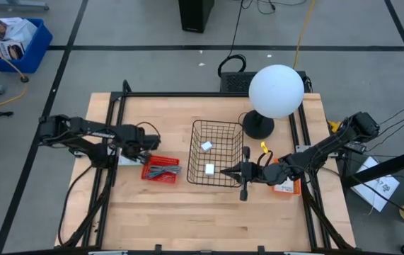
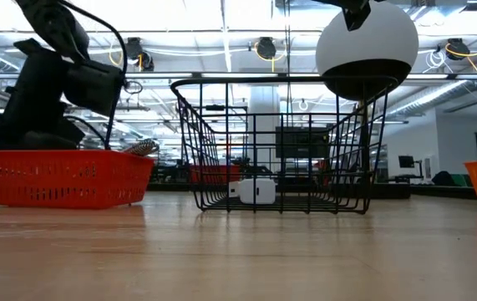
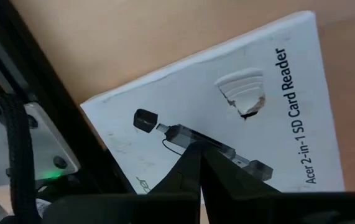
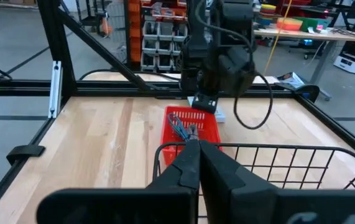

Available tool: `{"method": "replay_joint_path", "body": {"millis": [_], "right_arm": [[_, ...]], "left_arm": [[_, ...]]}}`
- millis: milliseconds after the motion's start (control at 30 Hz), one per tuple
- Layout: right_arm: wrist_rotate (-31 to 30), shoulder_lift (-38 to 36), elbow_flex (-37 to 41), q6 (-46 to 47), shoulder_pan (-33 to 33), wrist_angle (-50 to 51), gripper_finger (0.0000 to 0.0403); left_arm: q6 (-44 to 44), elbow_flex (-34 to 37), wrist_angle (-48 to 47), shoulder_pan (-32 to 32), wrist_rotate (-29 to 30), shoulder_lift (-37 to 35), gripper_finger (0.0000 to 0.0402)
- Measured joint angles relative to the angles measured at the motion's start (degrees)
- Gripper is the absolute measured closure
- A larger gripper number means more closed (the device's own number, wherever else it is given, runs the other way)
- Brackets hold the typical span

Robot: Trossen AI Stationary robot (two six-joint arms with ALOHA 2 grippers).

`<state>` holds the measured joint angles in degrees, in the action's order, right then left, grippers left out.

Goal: Pick and place items into bin
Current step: Put the card reader box into the orange basket

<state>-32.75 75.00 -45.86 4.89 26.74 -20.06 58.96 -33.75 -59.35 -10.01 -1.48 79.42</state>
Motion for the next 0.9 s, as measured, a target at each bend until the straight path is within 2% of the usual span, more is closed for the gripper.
{"method": "replay_joint_path", "body": {"millis": [300, 433, 900], "right_arm": [[0.02, 0.00, 0.00, 0.30, 0.04, -0.23, 0.0403], [0.02, 0.00, -0.01, 0.39, 0.50, -0.25, 0.0403], [0.02, 0.00, 0.00, 0.40, 1.18, -1.17, 0.0403]], "left_arm": [[10.81, -0.21, 1.49, 11.05, -0.87, -0.04, 0.0399], [15.02, -0.21, 1.73, 16.55, -3.45, -0.04, 0.0397], [35.27, -0.38, 6.57, 34.77, -7.09, -0.21, 0.0393]]}}
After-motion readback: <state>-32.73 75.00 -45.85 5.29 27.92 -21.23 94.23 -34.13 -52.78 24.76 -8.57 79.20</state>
